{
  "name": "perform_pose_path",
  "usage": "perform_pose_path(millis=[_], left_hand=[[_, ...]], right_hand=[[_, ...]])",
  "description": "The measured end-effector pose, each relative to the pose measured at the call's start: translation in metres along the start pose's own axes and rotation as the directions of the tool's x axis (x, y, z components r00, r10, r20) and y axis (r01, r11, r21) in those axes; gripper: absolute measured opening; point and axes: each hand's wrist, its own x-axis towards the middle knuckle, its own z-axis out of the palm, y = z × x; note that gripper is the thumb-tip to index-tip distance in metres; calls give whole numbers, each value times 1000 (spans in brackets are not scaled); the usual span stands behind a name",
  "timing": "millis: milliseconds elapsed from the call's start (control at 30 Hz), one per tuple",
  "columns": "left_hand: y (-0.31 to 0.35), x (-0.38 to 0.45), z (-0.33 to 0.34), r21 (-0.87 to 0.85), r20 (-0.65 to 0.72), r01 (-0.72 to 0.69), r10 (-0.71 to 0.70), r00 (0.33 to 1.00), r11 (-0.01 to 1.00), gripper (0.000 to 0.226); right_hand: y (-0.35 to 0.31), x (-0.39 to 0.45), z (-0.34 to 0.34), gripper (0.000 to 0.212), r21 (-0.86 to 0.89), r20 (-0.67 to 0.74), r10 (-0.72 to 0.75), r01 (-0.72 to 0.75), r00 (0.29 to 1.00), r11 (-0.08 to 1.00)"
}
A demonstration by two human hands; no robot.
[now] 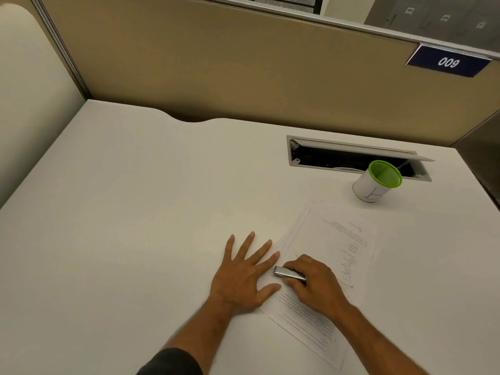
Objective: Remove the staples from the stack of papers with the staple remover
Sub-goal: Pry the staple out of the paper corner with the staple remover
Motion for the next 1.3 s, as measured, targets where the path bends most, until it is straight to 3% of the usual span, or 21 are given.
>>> perform_pose_path(millis=[200,433,567,733,833,967,1033,1100,1200,1300], left_hand=[[0,1,0,21,27,-2,1,1000,1000,73],[1,2,-3,42,25,7,-8,1000,999,73],[3,1,-3,38,23,5,-6,1000,999,73],[3,2,-5,22,18,8,-9,1000,1000,73],[4,2,-5,23,17,11,-11,1000,1000,74],[3,2,-5,35,25,9,-10,1000,999,75],[3,2,-5,33,27,9,-10,1000,999,75],[3,1,-4,41,27,12,-13,1000,999,75],[3,1,-4,48,24,12,-13,1000,999,76],[2,1,-4,32,20,9,-10,1000,999,75]], right_hand=[[-2,-4,5,27,-22,-62,-42,40,997,999],[-12,-5,4,25,-176,-80,-127,111,989,978],[-24,-7,11,26,-193,-96,-23,4,995,981],[-43,0,6,16,-83,-3,281,-280,960,956],[-45,8,-2,22,152,79,463,-470,883,869],[-42,12,-11,20,521,315,609,-669,728,530],[-38,10,-13,16,570,375,595,-683,710,457],[-31,4,-10,9,524,272,551,-601,789,603],[-22,-7,-7,12,200,7,310,-305,951,931],[-20,-12,-1,24,2,-60,105,-105,993,994]])
